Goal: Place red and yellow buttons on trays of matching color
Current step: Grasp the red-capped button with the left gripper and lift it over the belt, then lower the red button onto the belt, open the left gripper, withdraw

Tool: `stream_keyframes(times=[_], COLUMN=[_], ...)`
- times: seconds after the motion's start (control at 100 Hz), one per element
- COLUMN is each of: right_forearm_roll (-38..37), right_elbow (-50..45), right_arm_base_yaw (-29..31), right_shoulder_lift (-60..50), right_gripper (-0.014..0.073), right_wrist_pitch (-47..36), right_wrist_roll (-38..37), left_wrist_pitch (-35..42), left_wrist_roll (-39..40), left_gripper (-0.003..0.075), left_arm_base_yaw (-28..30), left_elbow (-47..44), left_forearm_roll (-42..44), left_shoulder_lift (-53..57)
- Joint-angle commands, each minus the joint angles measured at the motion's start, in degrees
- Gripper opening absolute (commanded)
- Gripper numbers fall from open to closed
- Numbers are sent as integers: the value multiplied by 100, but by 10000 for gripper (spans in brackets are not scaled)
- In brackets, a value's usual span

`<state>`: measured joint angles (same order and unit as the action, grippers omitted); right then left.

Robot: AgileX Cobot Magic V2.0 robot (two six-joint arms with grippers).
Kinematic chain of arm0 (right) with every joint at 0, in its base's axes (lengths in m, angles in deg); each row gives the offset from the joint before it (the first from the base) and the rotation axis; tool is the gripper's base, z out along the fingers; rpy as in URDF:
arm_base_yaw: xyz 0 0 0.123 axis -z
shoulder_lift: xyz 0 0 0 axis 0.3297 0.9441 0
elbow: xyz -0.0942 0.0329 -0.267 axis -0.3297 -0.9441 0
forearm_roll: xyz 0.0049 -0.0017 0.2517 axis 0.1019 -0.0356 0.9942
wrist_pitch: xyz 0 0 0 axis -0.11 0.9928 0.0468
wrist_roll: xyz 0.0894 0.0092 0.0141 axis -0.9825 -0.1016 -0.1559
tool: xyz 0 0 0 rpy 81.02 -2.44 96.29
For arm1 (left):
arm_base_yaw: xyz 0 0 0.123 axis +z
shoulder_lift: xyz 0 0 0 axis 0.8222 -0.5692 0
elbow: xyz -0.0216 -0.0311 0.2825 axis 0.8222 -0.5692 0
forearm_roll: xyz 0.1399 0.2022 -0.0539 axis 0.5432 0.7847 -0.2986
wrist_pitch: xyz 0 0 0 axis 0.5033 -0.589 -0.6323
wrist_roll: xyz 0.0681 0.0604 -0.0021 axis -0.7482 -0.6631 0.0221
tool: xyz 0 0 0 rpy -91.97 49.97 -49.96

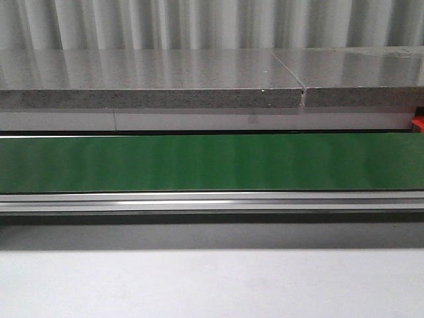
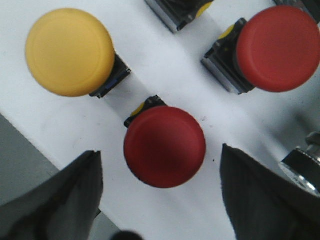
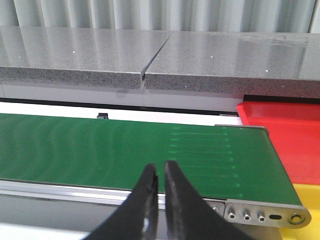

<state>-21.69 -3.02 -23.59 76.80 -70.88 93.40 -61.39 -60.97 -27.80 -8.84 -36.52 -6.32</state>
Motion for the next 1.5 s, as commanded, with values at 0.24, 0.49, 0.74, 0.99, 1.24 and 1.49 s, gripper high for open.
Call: stream_keyframes(times=[0.24,0.49,0.74,0.99,1.24,1.49], right_forearm_roll=[-43,-43,-43,-43,-43,-43], right_elbow=[79,79,79,79,79,79], right_arm_base_yaw=[0,0,0,0,0,0], right_shoulder_lift=[-42,-42,-42,-42,-42,-42], right_gripper=[55,55,55,55,55,55], right_wrist_pitch=[-456,-456,-456,-456,-456,-456], right_wrist_roll=[4,4,4,4,4,4], left_wrist_pitch=[-109,-278,-807,-1319,-1795,-1808], left_wrist_roll=[-279,-403,-899,-1631,-1906,-1906], left_gripper=[79,-21,-21,-21,-21,-21], left_arm_base_yaw=[5,5,5,-344,-1393,-2002], left_elbow=[157,161,663,1961,2933,3191], left_forearm_roll=[-26,-164,-622,-1281,-1281,-1094], left_shoulder_lift=[200,1033,2064,1810,701,-194])
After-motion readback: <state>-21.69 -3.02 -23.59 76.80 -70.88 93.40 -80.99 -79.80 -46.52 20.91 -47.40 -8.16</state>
